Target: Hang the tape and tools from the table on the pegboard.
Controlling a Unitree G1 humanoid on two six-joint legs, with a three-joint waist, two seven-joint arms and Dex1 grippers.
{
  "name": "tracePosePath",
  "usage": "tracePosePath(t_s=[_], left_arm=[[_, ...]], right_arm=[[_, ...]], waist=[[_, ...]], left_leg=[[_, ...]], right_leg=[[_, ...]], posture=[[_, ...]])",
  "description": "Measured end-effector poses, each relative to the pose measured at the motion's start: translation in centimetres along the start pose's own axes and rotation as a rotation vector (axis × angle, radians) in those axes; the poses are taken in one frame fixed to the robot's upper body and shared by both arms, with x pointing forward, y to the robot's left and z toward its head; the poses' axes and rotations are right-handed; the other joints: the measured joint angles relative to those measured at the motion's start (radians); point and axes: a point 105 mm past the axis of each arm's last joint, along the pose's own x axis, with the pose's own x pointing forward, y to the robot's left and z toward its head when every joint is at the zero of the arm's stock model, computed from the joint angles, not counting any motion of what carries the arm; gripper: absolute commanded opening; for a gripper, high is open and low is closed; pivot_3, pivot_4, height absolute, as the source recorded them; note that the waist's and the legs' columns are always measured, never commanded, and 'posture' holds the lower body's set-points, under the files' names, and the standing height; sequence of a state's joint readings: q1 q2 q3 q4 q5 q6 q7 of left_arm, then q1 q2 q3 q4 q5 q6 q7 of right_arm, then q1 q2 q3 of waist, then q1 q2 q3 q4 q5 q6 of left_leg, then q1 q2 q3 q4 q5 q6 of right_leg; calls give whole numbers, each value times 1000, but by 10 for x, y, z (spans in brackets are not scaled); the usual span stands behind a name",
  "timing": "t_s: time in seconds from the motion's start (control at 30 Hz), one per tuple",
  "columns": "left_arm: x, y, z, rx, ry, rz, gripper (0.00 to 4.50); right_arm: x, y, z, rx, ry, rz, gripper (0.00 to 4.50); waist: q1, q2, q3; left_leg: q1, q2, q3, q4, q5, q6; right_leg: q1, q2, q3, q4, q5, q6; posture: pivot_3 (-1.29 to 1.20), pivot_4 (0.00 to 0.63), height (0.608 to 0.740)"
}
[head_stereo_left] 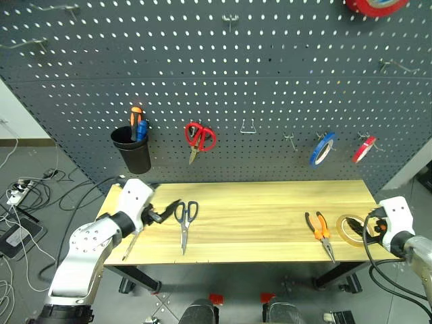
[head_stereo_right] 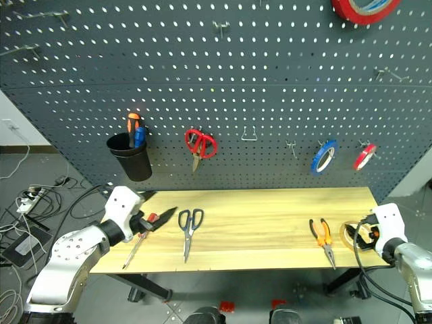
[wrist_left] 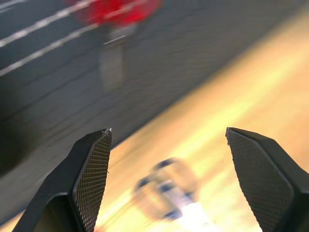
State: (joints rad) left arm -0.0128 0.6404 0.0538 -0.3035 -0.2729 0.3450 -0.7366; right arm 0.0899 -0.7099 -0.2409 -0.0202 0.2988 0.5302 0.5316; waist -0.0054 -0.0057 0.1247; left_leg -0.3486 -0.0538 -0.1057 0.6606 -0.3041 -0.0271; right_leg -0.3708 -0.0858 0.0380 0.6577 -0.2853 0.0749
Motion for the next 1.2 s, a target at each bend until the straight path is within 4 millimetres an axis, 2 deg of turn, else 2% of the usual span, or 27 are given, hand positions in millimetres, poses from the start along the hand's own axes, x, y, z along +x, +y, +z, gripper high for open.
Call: tracePosePath(t_s=[0.13,0.23,0.37,0.47,0.6,0.7,0.73,0.8,0.87,1.1,1.13,1.2], left_arm=[[9,-28,9,59,27,-240,3969],[17,-42,20,122,17,-388,3969],[31,-37,34,191,-17,-430,3969],[42,-37,39,217,-39,-451,3969],[55,-45,42,238,-59,-488,3969],[63,-55,49,254,-94,-521,3969],[63,-56,49,260,-98,-524,3994],[64,-56,49,271,-95,-527,3994],[64,-56,48,283,-91,-535,3994],[70,-56,48,297,-99,-535,3994],[70,-55,48,300,-99,-535,3994],[70,-55,48,301,-101,-533,3994]], right_arm=[[8,12,0,8,81,59,4500],[21,14,2,13,136,71,4500],[41,1,9,10,189,32,4500],[55,-5,7,-27,233,30,4500],[69,-15,-5,-34,311,19,4500],[77,-23,1,-33,317,15,4500],[78,-24,1,-34,322,20,4113],[79,-26,1,-51,332,27,3681],[80,-27,0,-57,346,38,2952],[83,-17,-6,-26,377,90,676],[83,-17,-6,-27,378,91,459],[84,-16,-7,-24,379,91,451]], waist=[[-21,-3,42],[-31,-6,72],[-39,-9,93],[-46,-10,105],[-49,-11,119],[-51,-18,123],[-51,-18,123],[-51,-18,123],[-51,-18,123],[-51,-24,119],[-51,-25,118],[-51,-25,116]], left_leg=[[-1,1,0,0,0,0],[-6,1,0,0,0,0],[-17,0,0,2,0,0],[-18,1,0,1,0,0],[-21,-1,1,1,-1,2],[-21,-1,1,3,0,2],[-21,0,1,2,0,2],[-20,0,0,2,0,2],[-19,0,0,2,-1,2],[-18,0,0,4,1,-1],[-18,0,0,4,1,-2],[-18,0,0,4,1,-2]], right_leg=[[-2,0,-1,1,0,0],[-5,0,-1,1,0,0],[-18,0,-1,5,1,0],[-19,0,-2,3,1,1],[-20,-2,-2,0,1,1],[-19,-3,-2,-1,1,2],[-19,-2,-2,-1,1,2],[-19,-2,-2,0,1,2],[-18,-2,-3,1,1,2],[-17,-2,-3,1,3,3],[-17,-2,-2,1,3,3],[-17,-2,-2,1,3,3]], posture=[[-45,228,740],[-42,243,740],[-43,264,740],[-42,269,740],[-33,271,740],[-29,265,740],[-28,262,740],[-31,253,740],[-32,243,740],[-47,210,740],[-51,205,740],[-58,196,740]])
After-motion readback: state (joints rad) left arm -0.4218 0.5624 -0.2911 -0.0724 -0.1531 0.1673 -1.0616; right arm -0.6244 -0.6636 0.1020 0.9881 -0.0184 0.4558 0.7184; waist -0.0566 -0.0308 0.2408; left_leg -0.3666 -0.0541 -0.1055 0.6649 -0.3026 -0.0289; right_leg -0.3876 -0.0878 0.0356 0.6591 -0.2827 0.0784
